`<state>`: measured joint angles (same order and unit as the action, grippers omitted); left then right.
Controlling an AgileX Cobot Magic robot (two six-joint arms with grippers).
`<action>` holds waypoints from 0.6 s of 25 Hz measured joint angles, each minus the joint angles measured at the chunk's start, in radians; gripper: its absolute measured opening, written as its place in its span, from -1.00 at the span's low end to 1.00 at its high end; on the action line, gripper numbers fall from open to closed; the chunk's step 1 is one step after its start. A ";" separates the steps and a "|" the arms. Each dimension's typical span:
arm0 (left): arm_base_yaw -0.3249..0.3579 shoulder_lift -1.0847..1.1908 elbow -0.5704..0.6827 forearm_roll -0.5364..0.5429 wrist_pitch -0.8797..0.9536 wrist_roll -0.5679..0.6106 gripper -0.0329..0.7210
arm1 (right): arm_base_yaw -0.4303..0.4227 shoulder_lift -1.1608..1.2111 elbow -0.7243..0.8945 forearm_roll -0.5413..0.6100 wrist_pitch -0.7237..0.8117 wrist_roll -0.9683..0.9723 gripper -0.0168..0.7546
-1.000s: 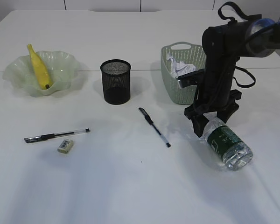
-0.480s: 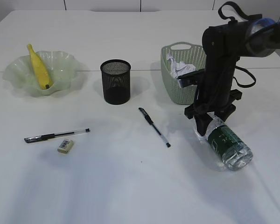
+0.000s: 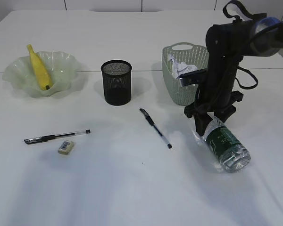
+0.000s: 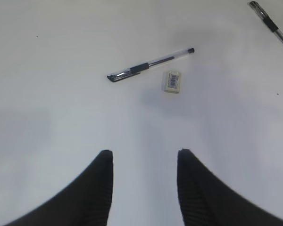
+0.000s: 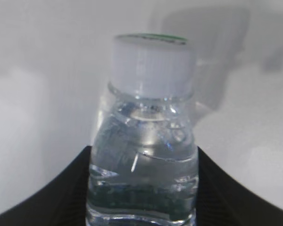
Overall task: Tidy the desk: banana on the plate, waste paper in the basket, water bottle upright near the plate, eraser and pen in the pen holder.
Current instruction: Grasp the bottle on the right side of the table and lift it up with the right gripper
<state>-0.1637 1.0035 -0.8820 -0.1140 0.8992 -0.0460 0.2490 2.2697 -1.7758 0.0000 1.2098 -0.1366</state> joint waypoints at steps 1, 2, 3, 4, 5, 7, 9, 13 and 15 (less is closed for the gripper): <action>0.000 0.000 0.000 0.000 0.000 0.000 -0.07 | 0.000 -0.005 0.000 0.006 -0.002 0.000 0.08; 0.000 0.000 0.000 0.000 0.000 0.000 -0.07 | 0.000 -0.012 0.000 0.010 -0.002 0.000 0.08; 0.000 0.000 0.000 0.000 0.000 0.000 -0.07 | 0.000 -0.021 0.000 0.014 -0.002 0.000 0.08; 0.000 0.000 0.000 0.000 0.000 0.000 -0.07 | 0.000 -0.032 0.000 0.016 -0.002 0.002 0.08; 0.000 0.000 0.000 0.000 0.000 0.000 -0.07 | 0.000 -0.045 0.000 0.018 -0.002 0.004 0.08; 0.000 0.000 0.000 0.000 0.000 0.000 -0.07 | 0.000 -0.073 0.000 0.025 -0.002 0.008 0.08; 0.000 0.000 0.000 0.000 0.000 0.000 -0.07 | 0.000 -0.104 0.000 0.032 -0.002 0.015 0.08; 0.000 0.000 0.000 0.000 0.000 0.000 -0.07 | 0.000 -0.174 0.012 0.049 -0.002 0.027 0.08; 0.000 0.000 0.000 0.000 0.000 0.000 -0.07 | 0.000 -0.221 0.039 0.054 -0.002 0.029 0.08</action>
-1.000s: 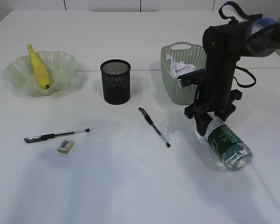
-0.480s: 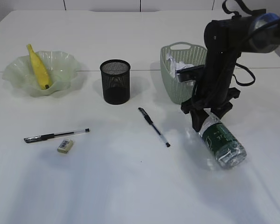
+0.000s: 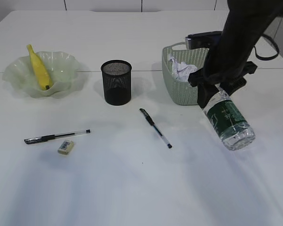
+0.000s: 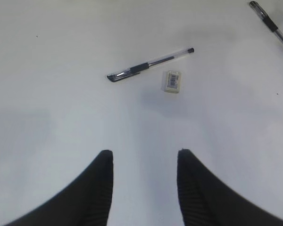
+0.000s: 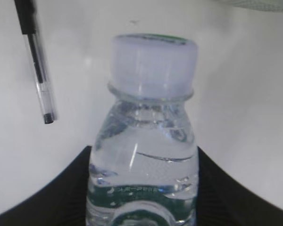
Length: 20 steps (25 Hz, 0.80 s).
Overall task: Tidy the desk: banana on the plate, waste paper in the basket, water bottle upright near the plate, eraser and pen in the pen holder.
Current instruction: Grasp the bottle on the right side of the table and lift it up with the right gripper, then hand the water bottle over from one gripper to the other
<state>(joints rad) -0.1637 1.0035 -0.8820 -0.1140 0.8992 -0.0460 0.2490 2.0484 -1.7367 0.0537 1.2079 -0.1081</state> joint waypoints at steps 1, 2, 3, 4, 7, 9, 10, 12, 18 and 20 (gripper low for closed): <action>0.000 0.000 0.000 0.000 0.000 0.000 -0.07 | 0.000 -0.022 0.024 0.001 0.000 0.002 0.08; 0.000 0.000 0.000 0.000 0.000 0.000 -0.07 | 0.000 -0.050 0.053 0.002 0.000 0.004 0.08; 0.000 0.000 0.000 0.000 0.000 0.000 -0.07 | 0.000 -0.080 0.080 0.002 0.000 0.004 0.08; 0.000 0.000 0.000 0.000 0.000 0.000 -0.07 | 0.000 -0.112 0.117 0.002 0.000 0.004 0.08; 0.000 0.000 0.000 -0.010 0.000 0.000 -0.07 | 0.000 -0.218 0.234 0.002 0.003 0.004 0.08; 0.000 0.000 0.000 -0.018 0.000 0.000 -0.07 | 0.000 -0.296 0.310 0.002 0.008 0.006 0.08; 0.000 0.000 0.000 -0.019 0.000 0.000 -0.07 | 0.000 -0.338 0.336 0.002 0.008 0.006 0.08; 0.000 0.000 0.000 -0.022 0.000 0.000 -0.07 | 0.000 -0.410 0.388 0.002 0.008 0.006 0.08; 0.000 0.000 0.000 -0.028 0.000 0.000 -0.07 | 0.000 -0.551 0.432 0.002 0.010 0.006 0.08; 0.000 0.000 0.000 -0.034 0.000 0.000 -0.07 | 0.000 -0.579 0.432 0.004 0.010 0.006 0.08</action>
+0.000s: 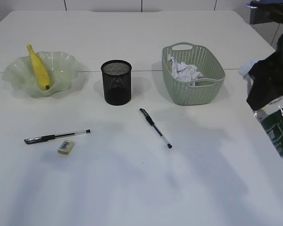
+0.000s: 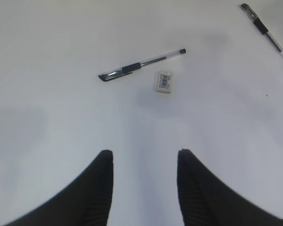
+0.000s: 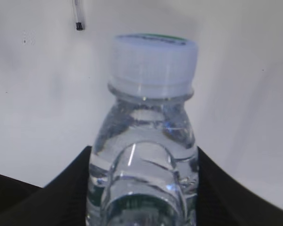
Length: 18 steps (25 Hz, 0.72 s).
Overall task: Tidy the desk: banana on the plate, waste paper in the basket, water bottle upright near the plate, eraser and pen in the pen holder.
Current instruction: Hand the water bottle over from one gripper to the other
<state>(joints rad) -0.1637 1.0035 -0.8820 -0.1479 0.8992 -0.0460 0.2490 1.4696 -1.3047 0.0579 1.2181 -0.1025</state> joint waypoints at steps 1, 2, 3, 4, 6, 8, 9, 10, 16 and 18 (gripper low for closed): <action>0.000 0.000 0.000 -0.003 0.000 0.000 -0.07 | 0.000 -0.010 0.002 0.000 0.000 0.000 0.08; 0.000 0.000 0.000 -0.005 0.000 0.000 -0.07 | 0.000 -0.017 0.002 0.000 0.000 0.000 0.08; 0.000 0.000 0.000 -0.007 0.000 0.000 -0.07 | 0.000 -0.022 0.002 0.004 0.000 0.000 0.08; 0.000 0.000 0.000 -0.007 0.000 0.000 -0.07 | 0.000 -0.027 0.002 0.009 0.000 0.000 0.08; 0.000 0.000 0.000 -0.007 0.000 0.000 -0.07 | 0.000 -0.029 0.002 0.019 0.000 0.001 0.08; 0.000 0.000 0.000 -0.009 0.000 0.000 -0.07 | 0.000 -0.029 0.006 0.026 -0.007 0.001 0.08; 0.000 0.000 0.000 -0.009 0.000 0.000 -0.07 | 0.000 -0.029 0.007 0.027 -0.011 0.001 0.08; 0.000 0.000 0.000 -0.009 0.000 0.000 -0.07 | 0.000 -0.029 0.010 0.028 -0.016 -0.005 0.08; 0.000 0.000 0.000 -0.010 -0.002 0.000 -0.07 | 0.000 -0.050 0.034 0.050 -0.041 -0.042 0.08; 0.000 0.000 0.000 -0.010 -0.002 0.000 -0.07 | 0.000 -0.086 0.070 0.069 -0.069 -0.065 0.08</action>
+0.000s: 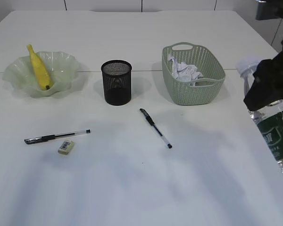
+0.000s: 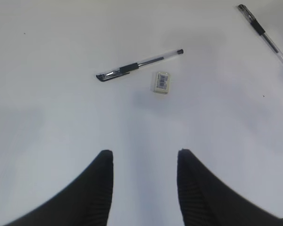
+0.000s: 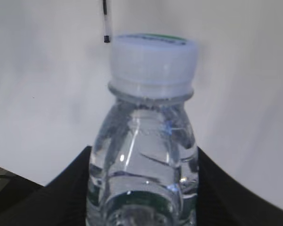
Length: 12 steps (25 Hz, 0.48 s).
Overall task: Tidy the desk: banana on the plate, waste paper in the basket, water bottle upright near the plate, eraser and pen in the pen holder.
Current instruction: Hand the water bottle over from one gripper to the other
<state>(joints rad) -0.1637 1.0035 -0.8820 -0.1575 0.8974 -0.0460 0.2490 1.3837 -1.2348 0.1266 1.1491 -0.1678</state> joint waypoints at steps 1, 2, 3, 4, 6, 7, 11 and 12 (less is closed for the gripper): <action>0.000 0.000 0.000 -0.002 0.000 0.000 -0.07 | 0.000 -0.018 0.026 0.011 -0.022 -0.016 0.08; 0.000 0.000 0.000 -0.002 0.000 0.000 -0.07 | 0.000 -0.039 0.054 0.022 -0.047 -0.031 0.08; 0.000 0.000 0.000 -0.002 0.000 0.000 -0.07 | 0.000 -0.057 0.082 0.032 -0.069 -0.048 0.08; 0.000 0.000 0.000 -0.002 0.000 0.000 -0.07 | 0.000 -0.072 0.104 0.041 -0.096 -0.061 0.08; 0.000 0.000 0.000 -0.002 0.000 0.000 -0.07 | 0.000 -0.090 0.145 0.064 -0.146 -0.092 0.08; 0.000 0.000 0.000 -0.002 0.000 0.000 -0.07 | 0.000 -0.098 0.155 0.075 -0.163 -0.108 0.08; 0.000 0.000 0.000 -0.002 0.000 0.000 -0.07 | 0.000 -0.100 0.171 0.134 -0.245 -0.182 0.08; 0.000 0.000 0.000 -0.002 0.000 0.000 -0.07 | 0.000 -0.100 0.174 0.143 -0.269 -0.197 0.08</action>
<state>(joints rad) -0.1637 1.0035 -0.8820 -0.1590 0.8974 -0.0460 0.2490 1.2835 -1.0610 0.2699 0.8798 -0.3646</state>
